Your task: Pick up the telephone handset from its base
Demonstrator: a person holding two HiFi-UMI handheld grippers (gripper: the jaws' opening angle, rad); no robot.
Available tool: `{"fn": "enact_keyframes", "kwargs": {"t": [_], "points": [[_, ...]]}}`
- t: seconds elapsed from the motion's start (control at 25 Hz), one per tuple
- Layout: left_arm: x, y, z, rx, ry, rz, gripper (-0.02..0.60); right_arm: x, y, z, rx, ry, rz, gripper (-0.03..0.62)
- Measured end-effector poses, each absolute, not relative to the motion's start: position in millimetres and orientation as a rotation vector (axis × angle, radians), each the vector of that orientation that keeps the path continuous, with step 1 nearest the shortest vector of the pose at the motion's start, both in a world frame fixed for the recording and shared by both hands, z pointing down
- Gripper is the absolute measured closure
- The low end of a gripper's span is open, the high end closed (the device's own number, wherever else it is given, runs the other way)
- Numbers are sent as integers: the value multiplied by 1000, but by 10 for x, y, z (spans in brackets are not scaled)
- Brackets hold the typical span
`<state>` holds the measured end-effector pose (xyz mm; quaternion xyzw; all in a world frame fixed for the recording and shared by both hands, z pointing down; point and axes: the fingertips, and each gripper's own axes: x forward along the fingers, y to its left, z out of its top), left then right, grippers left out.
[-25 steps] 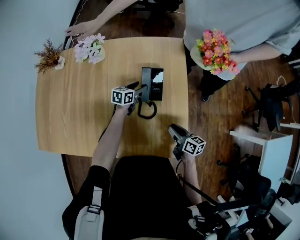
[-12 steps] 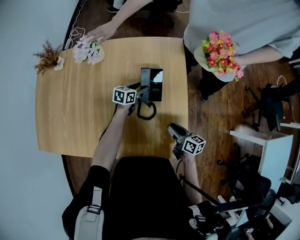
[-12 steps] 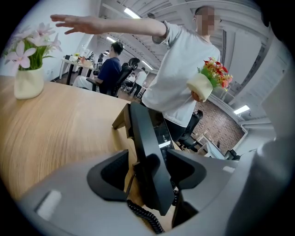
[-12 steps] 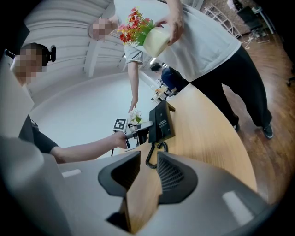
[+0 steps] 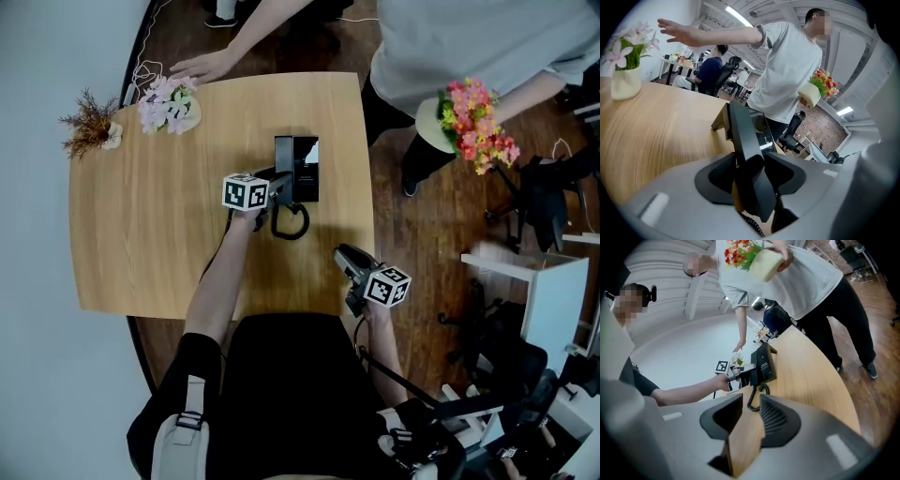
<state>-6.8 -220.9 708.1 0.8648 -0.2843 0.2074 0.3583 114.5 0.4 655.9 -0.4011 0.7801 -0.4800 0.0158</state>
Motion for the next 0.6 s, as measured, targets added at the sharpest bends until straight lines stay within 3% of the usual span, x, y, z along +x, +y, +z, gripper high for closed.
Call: {"fn": "enact_keyframes", "kwargs": {"t": [0.36,0.44,0.6], "points": [[-109,-2199,7039,2207,-748,493,430,1142,18,6568,-1249,2418,-1489,490],[-151,-2221,6980,2209,-795,495,478,1155,26,6578,-1247,2417,-1486,490],[-174,-2219,6986,2184,-804,497,483,1139,29,6582,-1241,2420,-1492,490]]}}
